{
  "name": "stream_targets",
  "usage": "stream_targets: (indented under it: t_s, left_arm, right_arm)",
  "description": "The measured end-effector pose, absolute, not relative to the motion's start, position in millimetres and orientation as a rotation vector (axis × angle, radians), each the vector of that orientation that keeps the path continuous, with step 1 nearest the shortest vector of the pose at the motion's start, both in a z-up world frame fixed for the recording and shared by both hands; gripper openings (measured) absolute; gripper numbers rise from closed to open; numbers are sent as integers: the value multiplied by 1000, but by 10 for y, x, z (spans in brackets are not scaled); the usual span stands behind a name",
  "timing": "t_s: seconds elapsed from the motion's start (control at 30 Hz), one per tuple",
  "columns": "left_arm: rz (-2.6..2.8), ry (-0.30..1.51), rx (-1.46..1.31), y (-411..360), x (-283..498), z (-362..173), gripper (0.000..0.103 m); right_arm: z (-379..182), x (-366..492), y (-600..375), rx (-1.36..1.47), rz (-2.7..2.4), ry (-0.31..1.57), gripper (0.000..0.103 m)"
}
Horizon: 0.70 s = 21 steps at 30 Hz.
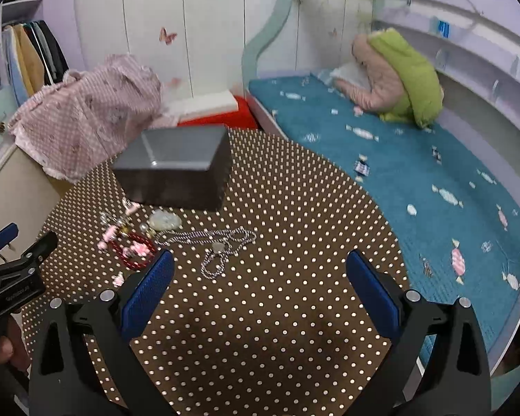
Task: Organize jewelry
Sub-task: 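Move both tools forward toward the jewelry beside the tin box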
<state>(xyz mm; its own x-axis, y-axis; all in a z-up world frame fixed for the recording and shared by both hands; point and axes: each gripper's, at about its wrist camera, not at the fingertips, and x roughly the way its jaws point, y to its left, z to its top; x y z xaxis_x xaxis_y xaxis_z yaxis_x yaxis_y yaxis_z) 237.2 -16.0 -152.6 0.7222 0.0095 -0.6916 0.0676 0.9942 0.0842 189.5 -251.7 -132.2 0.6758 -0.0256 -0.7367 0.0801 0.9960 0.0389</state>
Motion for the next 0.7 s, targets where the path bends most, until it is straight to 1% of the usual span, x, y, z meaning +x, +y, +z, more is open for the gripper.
stream_targets:
  t_s: [0.43, 0.63, 0.7]
  left_arm:
    - [-65, 911, 175, -380, 2873, -2091, 98]
    - [-73, 932, 163, -368, 3009, -2179, 97]
    - [-86, 934, 142, -344, 3064, -2188, 95]
  right_arm:
    - [-1556, 2200, -2664, 114, -50, 905, 96]
    - [-1608, 2274, -2699, 114, -30, 924, 95]
    - [-1624, 2288, -2714, 118, -22, 929, 95]
